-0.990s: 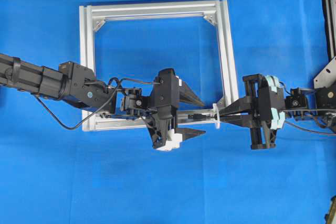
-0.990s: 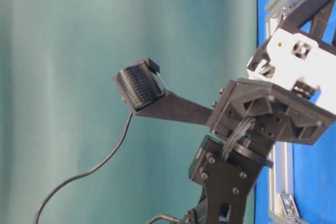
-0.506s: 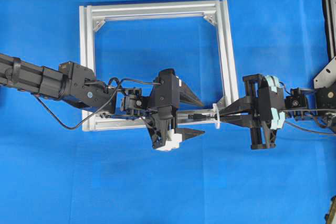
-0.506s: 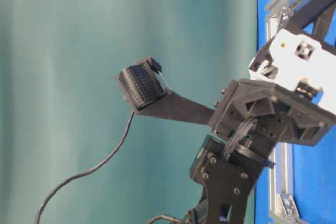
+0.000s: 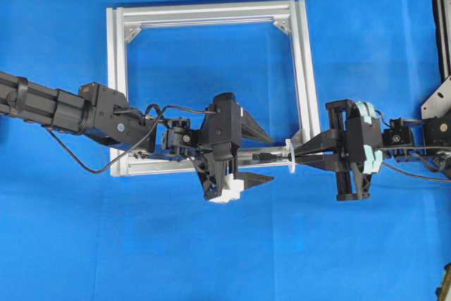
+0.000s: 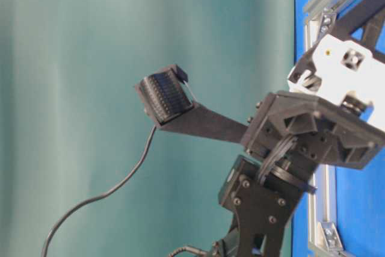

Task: Insert the wire through the string loop located on the right side.
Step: 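Close the left gripper on the USB plug beyond the loop, then open the right gripper and pull the cable leftward with the left gripper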

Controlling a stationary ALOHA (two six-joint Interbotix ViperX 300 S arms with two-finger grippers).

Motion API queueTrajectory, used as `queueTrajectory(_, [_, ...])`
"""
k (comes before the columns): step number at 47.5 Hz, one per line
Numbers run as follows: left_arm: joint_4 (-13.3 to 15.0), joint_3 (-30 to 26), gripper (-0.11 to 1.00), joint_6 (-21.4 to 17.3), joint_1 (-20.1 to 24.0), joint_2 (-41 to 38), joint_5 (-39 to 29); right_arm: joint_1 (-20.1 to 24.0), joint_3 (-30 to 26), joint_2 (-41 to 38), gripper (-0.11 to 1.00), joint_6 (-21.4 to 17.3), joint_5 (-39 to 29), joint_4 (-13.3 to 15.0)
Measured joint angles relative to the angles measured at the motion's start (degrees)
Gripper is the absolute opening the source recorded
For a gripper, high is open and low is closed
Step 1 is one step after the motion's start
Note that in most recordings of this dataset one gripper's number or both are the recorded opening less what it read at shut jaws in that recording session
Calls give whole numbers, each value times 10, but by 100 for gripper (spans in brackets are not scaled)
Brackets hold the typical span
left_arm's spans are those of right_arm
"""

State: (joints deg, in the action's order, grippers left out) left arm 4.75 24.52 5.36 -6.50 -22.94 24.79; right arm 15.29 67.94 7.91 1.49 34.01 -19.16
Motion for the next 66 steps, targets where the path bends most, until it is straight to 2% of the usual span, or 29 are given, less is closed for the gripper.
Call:
queueTrajectory(6, [0,-9,72,3,0,-6,-22,0,-1,0,-3,0,0,0])
queueTrajectory(14, [0,-26,23,-2,0,-11,-42,0,0,0,-3,0,0,0])
queueTrajectory(16, [1,-27,16,-6,2,-11,-43,0,0,0,-3,0,-1,0])
queueTrajectory(51, [0,-27,17,-12,3,-11,-44,0,-1,1,-1,2,-10,0])
queueTrajectory(54, [1,-27,16,-12,3,-11,-43,-2,-1,2,6,3,-15,0])
queueTrajectory(57, [0,-27,16,-13,3,-11,-44,-4,0,3,18,2,-21,0])
queueTrajectory(66, [0,-25,17,-12,2,-11,-44,-12,-1,4,75,2,-33,0])
